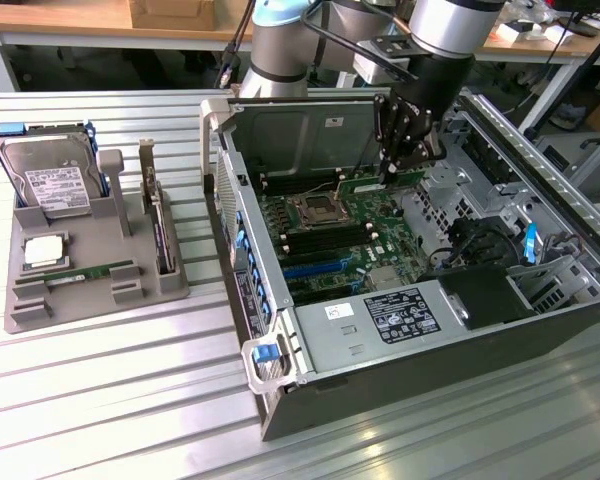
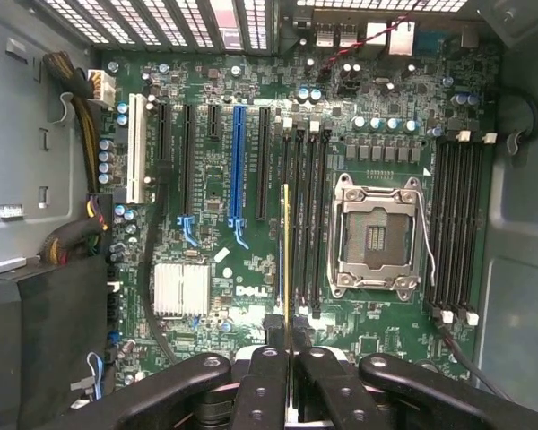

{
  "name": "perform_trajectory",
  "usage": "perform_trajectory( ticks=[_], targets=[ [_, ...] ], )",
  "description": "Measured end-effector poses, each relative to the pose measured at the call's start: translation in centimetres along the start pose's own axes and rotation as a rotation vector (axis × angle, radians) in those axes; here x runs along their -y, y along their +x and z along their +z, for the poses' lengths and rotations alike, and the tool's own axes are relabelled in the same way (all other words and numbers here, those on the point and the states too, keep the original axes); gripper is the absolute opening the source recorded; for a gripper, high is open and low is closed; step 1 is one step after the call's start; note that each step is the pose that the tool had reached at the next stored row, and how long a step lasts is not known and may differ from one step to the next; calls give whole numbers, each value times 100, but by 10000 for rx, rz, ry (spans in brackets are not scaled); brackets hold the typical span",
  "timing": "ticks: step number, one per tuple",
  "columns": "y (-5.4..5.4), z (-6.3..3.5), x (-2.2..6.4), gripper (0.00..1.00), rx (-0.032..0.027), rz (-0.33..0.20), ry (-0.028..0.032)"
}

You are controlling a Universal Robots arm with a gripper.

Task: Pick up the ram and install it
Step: 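Insert the ram into the slot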

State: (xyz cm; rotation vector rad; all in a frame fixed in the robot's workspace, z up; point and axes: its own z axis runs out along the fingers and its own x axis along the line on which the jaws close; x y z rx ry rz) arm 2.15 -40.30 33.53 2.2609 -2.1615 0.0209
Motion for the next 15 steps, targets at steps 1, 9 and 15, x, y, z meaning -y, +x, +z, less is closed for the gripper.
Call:
perform_trajectory(
  ticks=[1, 9, 15],
  targets=[
    [0, 3, 0, 12, 0, -1, 0],
    [-1, 35, 0, 12, 0, -1, 0],
    [-1, 55, 0, 12, 0, 0, 0]
  ],
)
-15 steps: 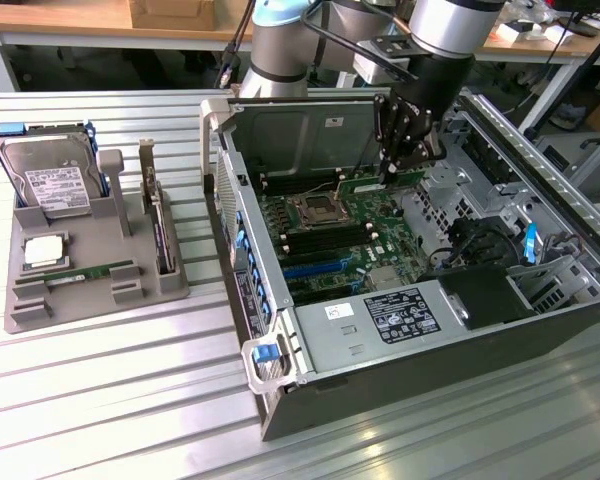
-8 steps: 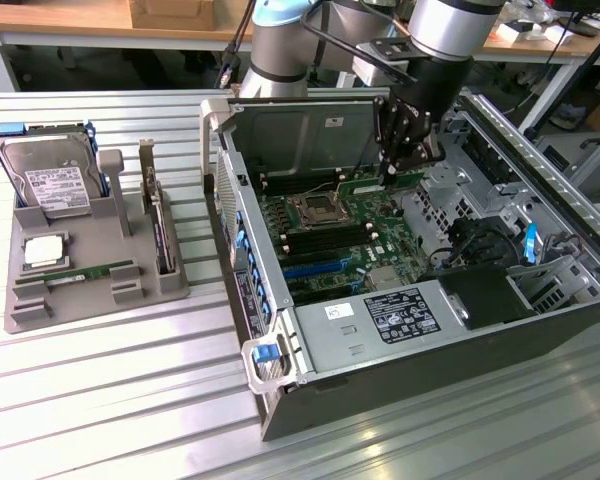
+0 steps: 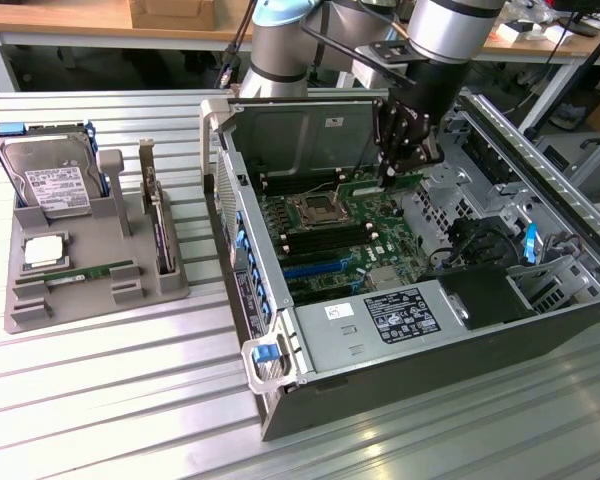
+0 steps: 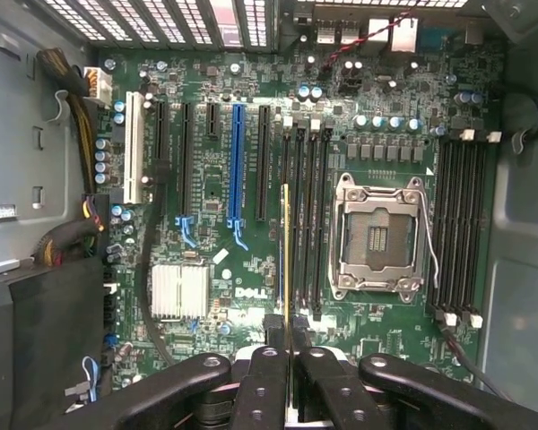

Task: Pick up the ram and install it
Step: 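Insert the ram into the slot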

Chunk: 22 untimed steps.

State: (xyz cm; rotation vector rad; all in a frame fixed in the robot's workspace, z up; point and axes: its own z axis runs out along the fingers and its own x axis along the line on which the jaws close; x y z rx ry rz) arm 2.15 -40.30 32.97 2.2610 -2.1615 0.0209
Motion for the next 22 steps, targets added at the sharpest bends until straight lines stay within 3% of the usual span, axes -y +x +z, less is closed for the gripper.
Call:
perform_trajectory(
  ticks=[22],
  targets=[
    [-2, 86, 0, 12, 0, 1, 0]
  ],
)
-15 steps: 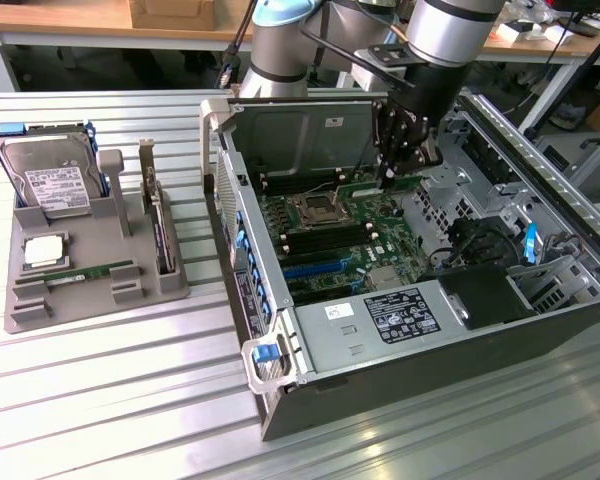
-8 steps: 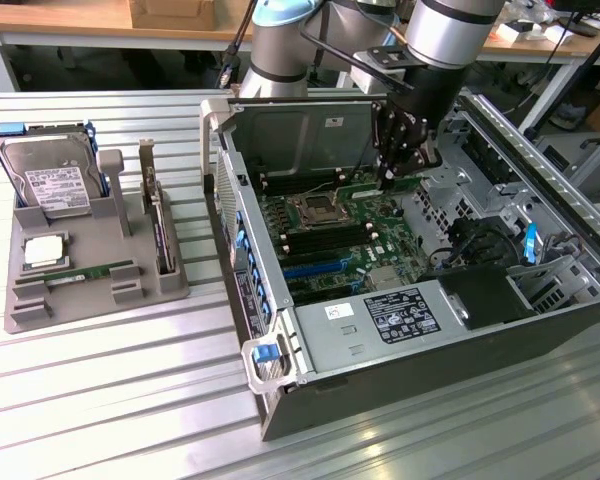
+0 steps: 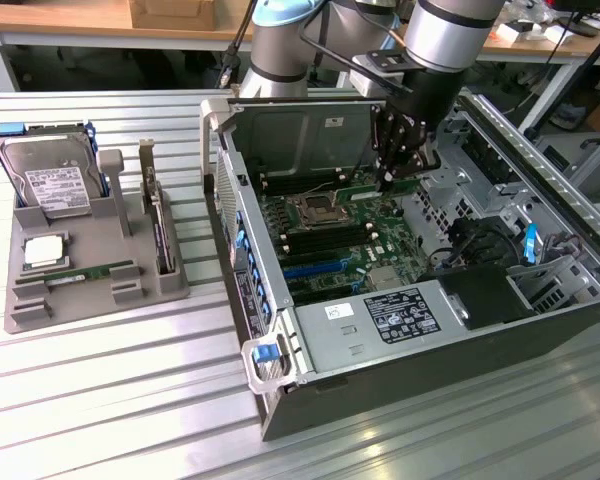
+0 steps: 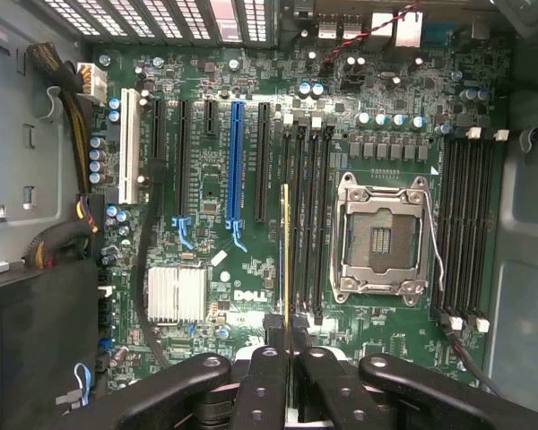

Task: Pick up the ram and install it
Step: 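Insert the ram into the slot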

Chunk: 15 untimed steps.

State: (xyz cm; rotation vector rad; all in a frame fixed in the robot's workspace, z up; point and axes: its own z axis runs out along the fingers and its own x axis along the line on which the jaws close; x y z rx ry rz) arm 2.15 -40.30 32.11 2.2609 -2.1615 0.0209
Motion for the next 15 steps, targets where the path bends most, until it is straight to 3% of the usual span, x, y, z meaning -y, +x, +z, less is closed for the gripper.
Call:
perform_trajectory(
  ticks=[15],
  targets=[
    [-1, 39, 0, 12, 0, -1, 0]
  ],
)
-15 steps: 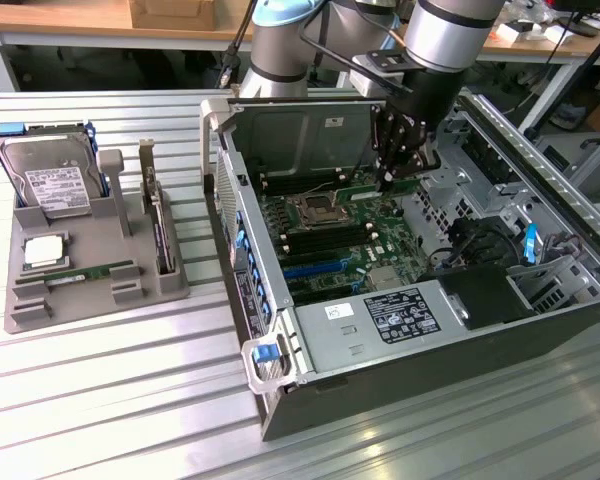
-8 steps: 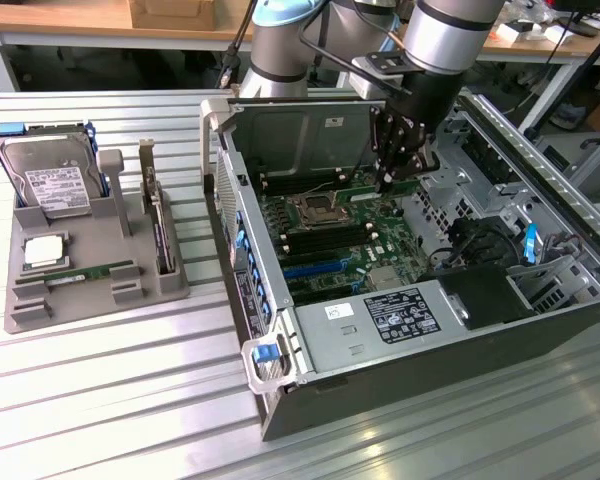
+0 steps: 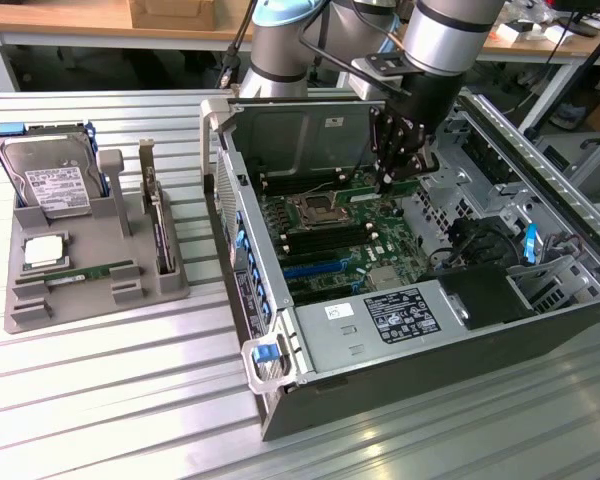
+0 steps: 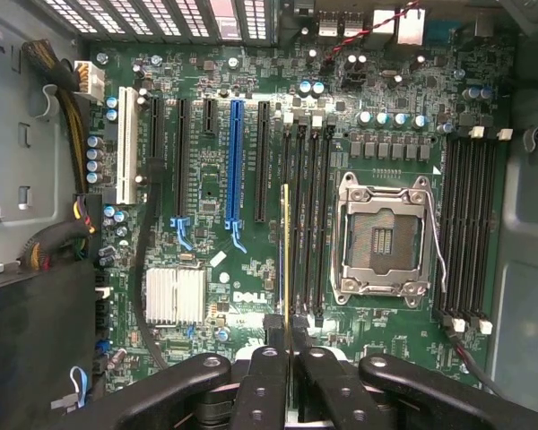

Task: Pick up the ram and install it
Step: 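Insert the ram into the slot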

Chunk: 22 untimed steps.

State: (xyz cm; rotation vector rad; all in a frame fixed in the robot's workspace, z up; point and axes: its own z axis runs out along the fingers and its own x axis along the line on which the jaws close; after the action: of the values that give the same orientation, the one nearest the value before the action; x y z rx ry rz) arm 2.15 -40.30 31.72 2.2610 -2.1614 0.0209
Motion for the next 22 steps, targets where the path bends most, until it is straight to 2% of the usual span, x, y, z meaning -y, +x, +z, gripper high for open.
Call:
perform_trajectory(
  ticks=[22],
  targets=[
    [-1, 63, 0, 12, 0, 0, 0]
  ],
)
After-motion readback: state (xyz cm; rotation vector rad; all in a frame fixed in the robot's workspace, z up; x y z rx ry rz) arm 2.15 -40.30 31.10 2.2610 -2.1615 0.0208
